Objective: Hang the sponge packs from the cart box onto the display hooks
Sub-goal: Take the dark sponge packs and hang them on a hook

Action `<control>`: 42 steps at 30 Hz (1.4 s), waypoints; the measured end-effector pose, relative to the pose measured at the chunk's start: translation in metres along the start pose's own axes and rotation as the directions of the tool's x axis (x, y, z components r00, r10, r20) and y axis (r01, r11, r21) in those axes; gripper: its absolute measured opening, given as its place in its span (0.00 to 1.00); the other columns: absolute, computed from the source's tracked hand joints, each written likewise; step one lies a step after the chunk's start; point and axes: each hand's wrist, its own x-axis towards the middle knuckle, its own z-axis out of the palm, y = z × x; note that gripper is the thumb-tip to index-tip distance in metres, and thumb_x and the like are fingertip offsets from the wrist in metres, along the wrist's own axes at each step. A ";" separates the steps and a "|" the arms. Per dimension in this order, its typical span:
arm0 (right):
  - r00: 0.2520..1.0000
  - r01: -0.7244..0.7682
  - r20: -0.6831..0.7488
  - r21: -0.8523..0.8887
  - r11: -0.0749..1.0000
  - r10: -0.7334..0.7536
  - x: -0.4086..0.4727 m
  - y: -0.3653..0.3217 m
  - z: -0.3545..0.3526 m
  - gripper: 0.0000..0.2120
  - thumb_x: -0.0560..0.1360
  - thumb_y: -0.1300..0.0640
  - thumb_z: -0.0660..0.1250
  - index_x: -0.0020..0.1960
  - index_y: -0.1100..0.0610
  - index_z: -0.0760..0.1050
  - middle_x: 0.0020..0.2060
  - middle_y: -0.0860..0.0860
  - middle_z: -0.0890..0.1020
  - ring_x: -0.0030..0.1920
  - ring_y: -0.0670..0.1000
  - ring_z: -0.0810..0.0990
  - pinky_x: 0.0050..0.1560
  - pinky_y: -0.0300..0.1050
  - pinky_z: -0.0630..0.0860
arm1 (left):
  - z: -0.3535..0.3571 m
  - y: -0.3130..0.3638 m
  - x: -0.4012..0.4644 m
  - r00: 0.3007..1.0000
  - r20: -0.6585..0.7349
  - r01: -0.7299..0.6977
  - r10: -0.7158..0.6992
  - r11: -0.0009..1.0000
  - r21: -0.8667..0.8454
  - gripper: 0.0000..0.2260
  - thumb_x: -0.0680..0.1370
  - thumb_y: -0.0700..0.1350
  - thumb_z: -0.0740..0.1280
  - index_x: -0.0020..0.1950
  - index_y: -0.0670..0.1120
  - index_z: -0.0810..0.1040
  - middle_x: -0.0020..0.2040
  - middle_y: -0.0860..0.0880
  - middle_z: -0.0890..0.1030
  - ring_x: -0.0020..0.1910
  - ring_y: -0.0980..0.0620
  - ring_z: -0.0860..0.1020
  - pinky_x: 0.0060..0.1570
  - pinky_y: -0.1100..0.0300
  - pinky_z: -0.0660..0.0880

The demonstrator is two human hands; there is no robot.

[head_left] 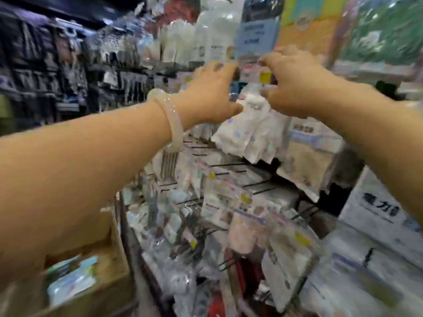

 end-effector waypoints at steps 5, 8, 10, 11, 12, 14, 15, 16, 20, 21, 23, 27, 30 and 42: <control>0.960 0.184 0.187 0.131 0.974 -0.207 0.039 -0.142 0.115 0.26 0.75 0.53 0.63 0.70 0.59 0.62 0.70 0.62 0.62 0.69 0.64 0.62 0.68 0.56 0.64 | 0.014 -0.168 -0.059 0.937 0.147 0.297 -0.316 0.945 0.137 0.38 0.71 0.61 0.66 0.75 0.53 0.53 0.73 0.39 0.57 0.71 0.37 0.58 0.66 0.43 0.64; 0.888 0.230 0.337 0.265 0.936 -0.314 0.054 -0.231 0.200 0.26 0.75 0.55 0.63 0.70 0.56 0.61 0.70 0.60 0.62 0.70 0.63 0.61 0.67 0.57 0.66 | 0.031 -0.267 -0.104 0.857 0.231 0.429 -0.460 0.886 0.175 0.37 0.72 0.60 0.66 0.75 0.53 0.53 0.74 0.38 0.56 0.72 0.36 0.57 0.66 0.43 0.62; 0.835 0.233 0.416 0.326 0.916 -0.360 0.055 -0.285 0.255 0.26 0.75 0.54 0.64 0.70 0.57 0.61 0.71 0.59 0.61 0.70 0.63 0.61 0.67 0.58 0.66 | 0.047 -0.327 -0.138 0.783 0.296 0.514 -0.548 0.837 0.190 0.37 0.72 0.60 0.66 0.75 0.52 0.53 0.73 0.38 0.56 0.71 0.35 0.57 0.66 0.43 0.62; 0.809 0.233 0.446 0.355 0.905 -0.384 0.052 -0.309 0.282 0.27 0.74 0.54 0.64 0.70 0.57 0.61 0.71 0.60 0.61 0.70 0.63 0.60 0.68 0.58 0.65 | 0.056 -0.353 -0.156 0.737 0.323 0.558 -0.593 0.805 0.202 0.37 0.72 0.59 0.67 0.75 0.52 0.52 0.73 0.38 0.56 0.71 0.35 0.57 0.66 0.43 0.62; 0.776 0.232 0.481 0.384 0.894 -0.408 0.049 -0.330 0.307 0.28 0.74 0.53 0.64 0.71 0.58 0.60 0.72 0.60 0.60 0.71 0.62 0.60 0.68 0.57 0.64 | 0.065 -0.377 -0.174 0.687 0.347 0.606 -0.638 0.767 0.211 0.37 0.72 0.59 0.67 0.75 0.52 0.52 0.73 0.39 0.56 0.71 0.35 0.58 0.66 0.44 0.62; 0.703 0.207 0.558 0.432 0.878 -0.441 0.038 -0.364 0.352 0.28 0.74 0.53 0.64 0.70 0.59 0.61 0.70 0.61 0.62 0.70 0.63 0.62 0.68 0.56 0.65 | 0.086 -0.416 -0.209 0.579 0.392 0.696 -0.715 0.684 0.218 0.36 0.72 0.58 0.67 0.74 0.53 0.54 0.72 0.39 0.57 0.71 0.36 0.59 0.67 0.43 0.63; 0.669 0.186 0.593 0.450 0.873 -0.448 0.033 -0.378 0.373 0.27 0.73 0.53 0.64 0.69 0.59 0.62 0.68 0.61 0.63 0.69 0.63 0.63 0.67 0.55 0.66 | 0.097 -0.432 -0.226 0.525 0.417 0.738 -0.742 0.641 0.212 0.35 0.72 0.57 0.68 0.74 0.53 0.54 0.72 0.39 0.58 0.70 0.36 0.60 0.67 0.43 0.63; 0.635 0.164 0.627 0.461 0.872 -0.451 0.027 -0.391 0.393 0.25 0.73 0.54 0.64 0.68 0.58 0.63 0.67 0.61 0.64 0.68 0.64 0.64 0.67 0.55 0.66 | 0.109 -0.446 -0.241 0.472 0.441 0.778 -0.764 0.596 0.199 0.35 0.72 0.56 0.68 0.74 0.53 0.55 0.72 0.39 0.58 0.70 0.37 0.60 0.67 0.43 0.63; 0.471 0.095 0.754 0.473 0.876 -0.458 0.003 -0.429 0.472 0.27 0.75 0.52 0.63 0.71 0.57 0.60 0.73 0.59 0.58 0.72 0.62 0.58 0.70 0.55 0.62 | 0.161 -0.491 -0.295 0.278 0.519 0.895 -0.808 0.415 0.166 0.32 0.72 0.53 0.68 0.72 0.48 0.58 0.70 0.40 0.63 0.68 0.40 0.64 0.67 0.47 0.65; 0.431 0.073 0.781 0.470 0.880 -0.453 -0.002 -0.437 0.491 0.27 0.75 0.52 0.63 0.71 0.57 0.59 0.73 0.59 0.58 0.72 0.62 0.58 0.70 0.54 0.62 | 0.176 -0.500 -0.306 0.238 0.535 0.910 -0.810 0.378 0.167 0.30 0.73 0.53 0.68 0.70 0.47 0.61 0.68 0.40 0.65 0.67 0.40 0.65 0.66 0.49 0.66; 0.366 0.022 0.821 0.462 0.887 -0.437 -0.011 -0.451 0.531 0.27 0.75 0.52 0.63 0.71 0.57 0.59 0.71 0.59 0.60 0.70 0.62 0.61 0.69 0.53 0.64 | 0.207 -0.519 -0.325 0.151 0.566 0.936 -0.810 0.301 0.180 0.28 0.73 0.52 0.68 0.69 0.47 0.63 0.67 0.40 0.68 0.67 0.41 0.67 0.64 0.53 0.66; 0.264 -0.111 0.868 0.460 0.881 -0.420 -0.024 -0.478 0.615 0.27 0.76 0.54 0.62 0.72 0.57 0.59 0.70 0.60 0.63 0.69 0.61 0.64 0.65 0.47 0.65 | 0.276 -0.555 -0.356 0.000 0.580 0.977 -0.814 0.125 0.175 0.28 0.73 0.52 0.67 0.69 0.47 0.63 0.66 0.41 0.70 0.67 0.41 0.67 0.64 0.55 0.64; 0.219 -0.273 0.894 0.442 0.855 -0.392 -0.037 -0.496 0.676 0.24 0.76 0.58 0.62 0.71 0.58 0.62 0.68 0.59 0.69 0.67 0.57 0.67 0.59 0.38 0.65 | 0.334 -0.581 -0.376 -0.045 0.572 0.996 -0.819 0.004 0.084 0.25 0.72 0.47 0.69 0.67 0.45 0.67 0.65 0.44 0.74 0.65 0.43 0.71 0.63 0.56 0.67; 0.199 -0.770 0.950 0.303 0.562 -0.239 -0.070 -0.545 0.839 0.21 0.71 0.51 0.71 0.59 0.60 0.74 0.53 0.59 0.82 0.54 0.59 0.80 0.56 0.57 0.77 | 0.474 -0.663 -0.429 -0.323 0.363 0.879 -0.874 -0.419 -0.226 0.30 0.70 0.51 0.73 0.66 0.38 0.68 0.63 0.38 0.76 0.61 0.40 0.75 0.61 0.47 0.72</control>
